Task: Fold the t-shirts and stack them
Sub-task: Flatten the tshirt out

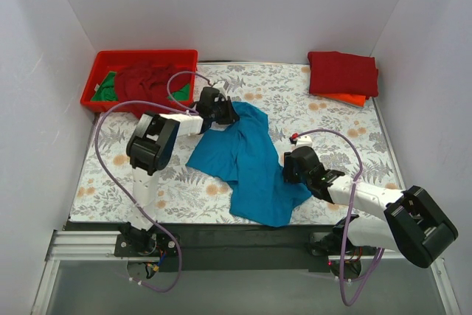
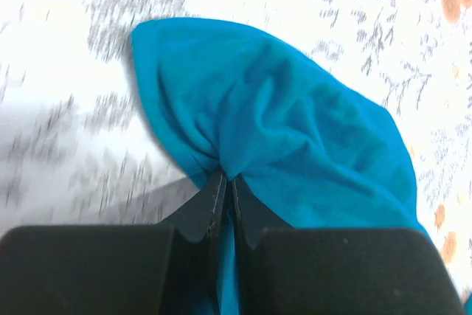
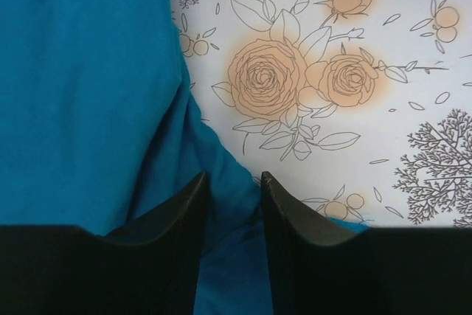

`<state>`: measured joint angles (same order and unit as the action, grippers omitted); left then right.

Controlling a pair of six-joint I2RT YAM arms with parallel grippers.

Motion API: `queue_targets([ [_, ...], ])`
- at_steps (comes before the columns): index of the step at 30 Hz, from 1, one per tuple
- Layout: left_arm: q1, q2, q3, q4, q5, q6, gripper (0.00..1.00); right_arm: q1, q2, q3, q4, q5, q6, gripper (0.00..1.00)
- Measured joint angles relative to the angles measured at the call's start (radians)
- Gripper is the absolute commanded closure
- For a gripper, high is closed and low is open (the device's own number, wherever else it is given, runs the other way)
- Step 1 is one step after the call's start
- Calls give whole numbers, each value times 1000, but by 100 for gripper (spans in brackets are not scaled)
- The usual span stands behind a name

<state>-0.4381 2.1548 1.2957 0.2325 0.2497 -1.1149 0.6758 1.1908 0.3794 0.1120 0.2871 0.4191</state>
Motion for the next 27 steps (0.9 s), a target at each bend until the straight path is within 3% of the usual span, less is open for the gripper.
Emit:
queue_targets([
  [7, -3, 197, 320, -70, 63, 48, 100, 6, -17, 0, -2, -60, 1, 68],
  [8, -3, 230, 380, -89, 64, 61, 94, 8, -23, 0, -2, -66, 1, 68],
  [10, -3, 278, 485, -132, 63, 80, 73, 11, -37, 0, -3, -71, 1, 66],
  [11, -3, 300, 540, -151, 58, 93, 50, 13, -45, 0, -4, -73, 1, 64],
  [13, -2, 317, 606, -187, 42, 113, 39, 14, -56, 4, -6, -73, 1, 58],
  [16, 0, 300, 640, -225, 13, 136, 31, 14, -61, 27, -10, -72, -2, 54],
  [18, 2, 257, 608, -236, -6, 142, 29, 14, -61, 60, -13, -66, -3, 49],
  [21, 3, 103, 439, -249, -30, 145, 28, 14, -47, 140, -16, -48, -14, 38],
  [27, 1, -294, 23, -212, -50, 102, 28, -28, 82, 302, 14, -6, -48, 34],
])
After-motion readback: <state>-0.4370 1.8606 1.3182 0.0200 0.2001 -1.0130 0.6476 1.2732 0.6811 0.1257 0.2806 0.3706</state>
